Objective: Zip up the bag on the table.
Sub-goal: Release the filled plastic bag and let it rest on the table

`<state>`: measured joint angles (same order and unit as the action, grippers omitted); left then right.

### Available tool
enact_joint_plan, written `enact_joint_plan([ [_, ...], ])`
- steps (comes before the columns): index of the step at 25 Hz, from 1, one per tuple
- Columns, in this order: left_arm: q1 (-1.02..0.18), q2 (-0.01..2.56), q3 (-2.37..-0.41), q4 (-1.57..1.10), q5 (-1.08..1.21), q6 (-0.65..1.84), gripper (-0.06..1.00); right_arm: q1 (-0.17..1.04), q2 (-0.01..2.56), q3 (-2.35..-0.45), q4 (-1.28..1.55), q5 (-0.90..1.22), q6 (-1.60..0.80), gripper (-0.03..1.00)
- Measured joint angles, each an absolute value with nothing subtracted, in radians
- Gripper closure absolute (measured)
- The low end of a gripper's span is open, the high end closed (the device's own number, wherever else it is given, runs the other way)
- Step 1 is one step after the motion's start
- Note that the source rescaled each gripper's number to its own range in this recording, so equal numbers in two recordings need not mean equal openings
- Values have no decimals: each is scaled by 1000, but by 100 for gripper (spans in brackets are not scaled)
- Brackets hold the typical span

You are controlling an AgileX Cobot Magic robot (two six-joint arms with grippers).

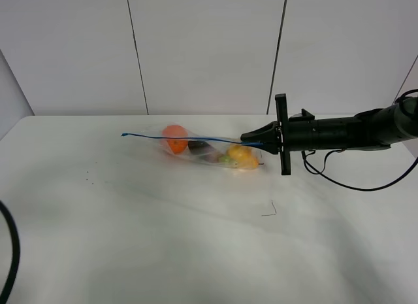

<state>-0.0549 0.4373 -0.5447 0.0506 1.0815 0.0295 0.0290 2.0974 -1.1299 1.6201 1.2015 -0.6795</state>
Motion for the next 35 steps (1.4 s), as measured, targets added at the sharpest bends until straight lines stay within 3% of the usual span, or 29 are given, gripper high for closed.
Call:
enact_joint_plan([
  [7, -55, 228, -504, -9, 1058, 58, -5, 29, 2097, -1130, 1619, 1201, -679, 97],
  [24, -20, 214, -502, -17, 1057, 74, -5, 29, 2097, -1130, 1619, 1201, -679, 97],
  [35, -21, -3, -502, -17, 1058, 74, -5, 29, 2097, -1130, 1619, 1201, -679, 97],
])
